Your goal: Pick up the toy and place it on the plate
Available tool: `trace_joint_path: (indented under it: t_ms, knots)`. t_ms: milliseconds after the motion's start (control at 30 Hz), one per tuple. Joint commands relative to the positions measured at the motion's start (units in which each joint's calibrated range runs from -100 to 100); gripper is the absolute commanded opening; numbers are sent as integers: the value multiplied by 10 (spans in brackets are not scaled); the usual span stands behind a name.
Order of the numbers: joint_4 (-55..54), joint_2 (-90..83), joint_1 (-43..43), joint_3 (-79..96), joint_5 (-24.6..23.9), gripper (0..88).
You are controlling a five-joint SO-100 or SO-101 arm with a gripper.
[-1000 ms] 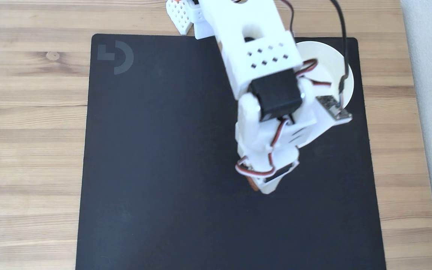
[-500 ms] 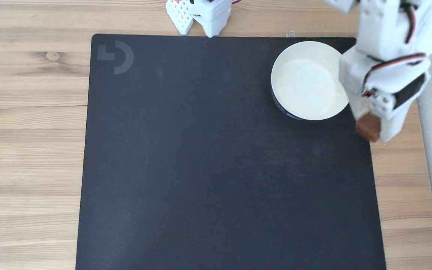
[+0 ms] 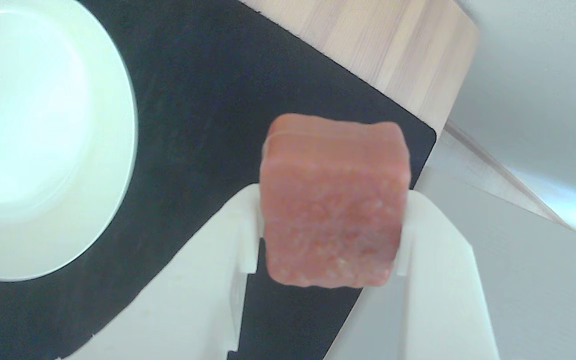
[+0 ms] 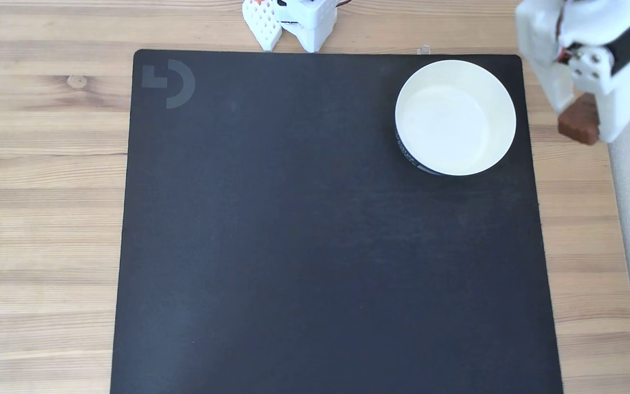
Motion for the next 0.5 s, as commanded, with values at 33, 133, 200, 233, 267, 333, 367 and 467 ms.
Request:
trace_joint_path:
  t_ms: [33, 133, 200, 233, 267, 333, 367, 467]
  knots:
    - [-14, -100, -3, 81, -3, 27]
    - [-63, -132, -7, 179, -3, 27]
    - [-126, -171, -13, 286, -10, 27]
    - [-146, -187, -16, 318, -13, 27]
    - [-163, -202, -17, 349, -13, 27]
    - [-191, -226, -18, 398, -13, 27]
    - [-210, -246, -19, 436, -13, 27]
    - [-216, -267, -19, 479, -13, 27]
